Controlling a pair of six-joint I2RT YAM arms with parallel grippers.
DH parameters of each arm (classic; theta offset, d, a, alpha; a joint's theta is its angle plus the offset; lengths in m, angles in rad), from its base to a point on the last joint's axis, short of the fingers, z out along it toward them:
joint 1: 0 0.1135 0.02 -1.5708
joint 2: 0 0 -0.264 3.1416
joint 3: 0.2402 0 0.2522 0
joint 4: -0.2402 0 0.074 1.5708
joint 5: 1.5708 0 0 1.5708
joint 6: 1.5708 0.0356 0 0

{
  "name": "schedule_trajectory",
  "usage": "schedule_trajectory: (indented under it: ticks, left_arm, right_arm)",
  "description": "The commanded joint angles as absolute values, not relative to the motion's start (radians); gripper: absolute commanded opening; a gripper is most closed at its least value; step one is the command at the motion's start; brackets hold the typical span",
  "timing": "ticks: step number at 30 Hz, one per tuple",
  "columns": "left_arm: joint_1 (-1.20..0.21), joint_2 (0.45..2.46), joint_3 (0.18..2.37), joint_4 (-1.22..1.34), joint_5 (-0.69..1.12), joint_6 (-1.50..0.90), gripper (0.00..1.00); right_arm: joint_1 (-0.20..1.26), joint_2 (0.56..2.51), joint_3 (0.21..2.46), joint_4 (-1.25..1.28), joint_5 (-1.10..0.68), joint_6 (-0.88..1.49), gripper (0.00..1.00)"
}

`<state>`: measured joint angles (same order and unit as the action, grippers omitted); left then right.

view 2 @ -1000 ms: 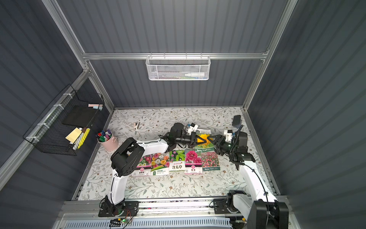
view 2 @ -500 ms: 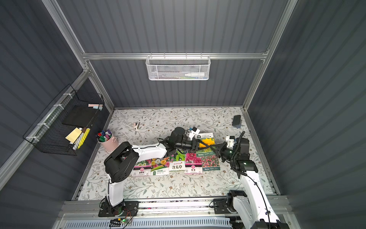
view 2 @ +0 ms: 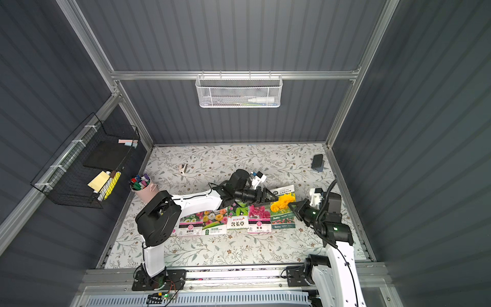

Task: Arrange the seed packets in a row
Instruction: Pick up the seed packet from the center of the board.

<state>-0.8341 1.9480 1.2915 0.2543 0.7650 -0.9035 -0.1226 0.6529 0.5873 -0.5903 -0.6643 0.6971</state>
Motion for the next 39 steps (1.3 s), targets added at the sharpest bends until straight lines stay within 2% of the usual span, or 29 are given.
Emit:
schedule_trajectory:
  ticks: [1, 7, 11, 13, 16, 19, 22, 26, 27, 28, 31, 34, 39]
  left_arm:
    - [-0.819, 1.930, 1.333, 0.162, 0.760, -0.856, 0.65]
    - [-0.819, 2.047, 1.389, 0.375, 0.741, -1.039, 0.68]
    - [-0.820, 2.124, 1.420, 0.493, 0.720, -1.138, 0.63]
    - [-0.818, 2.139, 1.418, 0.547, 0.707, -1.165, 0.53]
    - [-0.820, 2.146, 1.428, 0.573, 0.708, -1.191, 0.26]
    - [-0.819, 2.147, 1.428, 0.600, 0.707, -1.210, 0.11]
    - [-0.823, 2.161, 1.436, 0.640, 0.693, -1.243, 0.02]
    - [-0.837, 2.189, 1.459, 0.696, 0.687, -1.288, 0.00]
    - [-0.842, 2.189, 1.456, 0.696, 0.682, -1.282, 0.00]
    - [-0.849, 2.187, 1.449, 0.692, 0.671, -1.270, 0.00]
    - [-0.868, 2.177, 1.432, 0.640, 0.628, -1.209, 0.00]
    - [-0.892, 2.174, 1.432, 0.578, 0.567, -1.132, 0.00]
    - [-0.932, 2.232, 1.497, 0.569, 0.468, -1.093, 0.00]
  right_arm:
    - [-0.168, 0.636, 0.640, -0.703, -0.632, 0.568, 0.00]
    - [-0.181, 0.653, 0.676, -0.695, -0.710, 0.563, 0.00]
    - [-0.183, 0.642, 0.660, -0.681, -0.722, 0.575, 0.00]
    - [-0.184, 0.641, 0.645, -0.677, -0.722, 0.577, 0.00]
    - [-0.188, 0.632, 0.626, -0.682, -0.706, 0.574, 0.00]
    - [-0.195, 0.633, 0.613, -0.677, -0.698, 0.575, 0.00]
    - [-0.202, 0.645, 0.611, -0.676, -0.699, 0.575, 0.00]
    - [-0.218, 0.652, 0.608, -0.668, -0.713, 0.577, 0.00]
    - [-0.222, 0.653, 0.608, -0.669, -0.711, 0.575, 0.03]
    - [-0.227, 0.653, 0.611, -0.676, -0.702, 0.571, 0.17]
    - [-0.244, 0.655, 0.629, -0.727, -0.637, 0.558, 0.74]
    - [-0.270, 0.651, 0.651, -0.780, -0.563, 0.543, 0.85]
    - [-0.328, 0.635, 0.696, -0.860, -0.437, 0.536, 0.91]
